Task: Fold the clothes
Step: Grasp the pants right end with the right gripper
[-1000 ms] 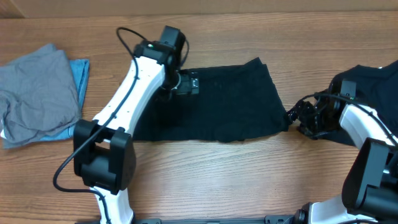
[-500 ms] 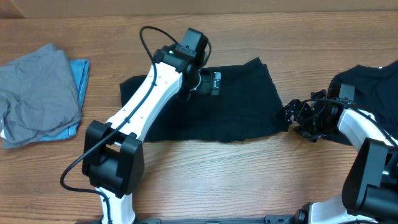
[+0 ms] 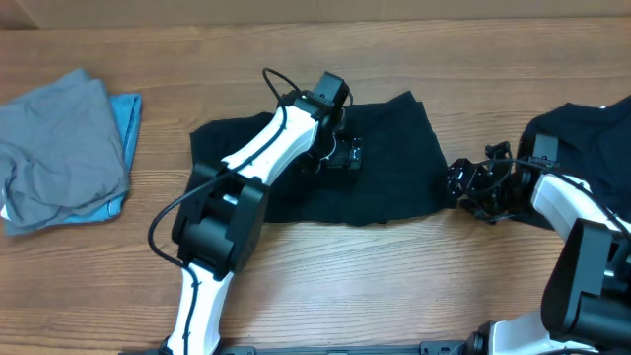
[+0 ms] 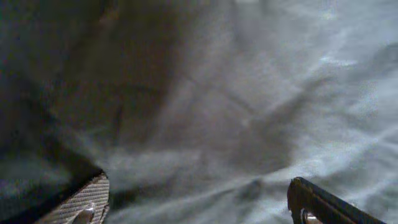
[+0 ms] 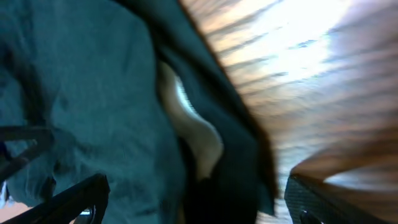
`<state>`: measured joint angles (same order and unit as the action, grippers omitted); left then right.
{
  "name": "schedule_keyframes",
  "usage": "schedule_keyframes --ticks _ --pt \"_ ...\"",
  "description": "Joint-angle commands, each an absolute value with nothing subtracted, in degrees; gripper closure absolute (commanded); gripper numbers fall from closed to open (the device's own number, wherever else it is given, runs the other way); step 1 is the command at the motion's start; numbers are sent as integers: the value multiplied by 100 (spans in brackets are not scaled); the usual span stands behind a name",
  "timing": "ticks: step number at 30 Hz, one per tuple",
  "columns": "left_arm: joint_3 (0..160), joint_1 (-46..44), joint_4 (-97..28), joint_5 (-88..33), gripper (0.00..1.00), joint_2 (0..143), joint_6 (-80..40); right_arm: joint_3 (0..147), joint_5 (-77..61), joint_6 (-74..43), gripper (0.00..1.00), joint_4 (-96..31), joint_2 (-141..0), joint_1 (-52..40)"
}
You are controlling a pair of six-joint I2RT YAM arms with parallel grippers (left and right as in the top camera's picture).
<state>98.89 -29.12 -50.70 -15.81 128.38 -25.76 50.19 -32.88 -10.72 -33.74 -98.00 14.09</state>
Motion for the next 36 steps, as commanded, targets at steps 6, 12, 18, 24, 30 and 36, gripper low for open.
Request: schedule_keyframes --ticks 6,12,18,24,30,36 --pt "9863 -2945 -5030 -1826 5 13190 -2624 4427 -3275 -2012 20 -2436 -9832 941" --pt "9863 -2945 -4963 -1824 5 13190 -2615 4421 -3607 -2110 39 -2049 -9832 836" --pt "9863 -2950 -4934 -1802 5 13190 -2617 4421 -3717 -2128 38 -1802 -9832 781" --pt "9863 -2950 -4941 -1800 5 13190 -2613 4418 -3743 -2130 42 -1688 -9832 701" --pt "9863 -2954 -4941 -1780 7 13190 -2615 4421 -3734 -2128 75 -1658 -9832 670" --pt "9865 -2945 -4965 -1741 21 13133 -2563 4421 -3430 -2123 96 -1846 -9832 670"
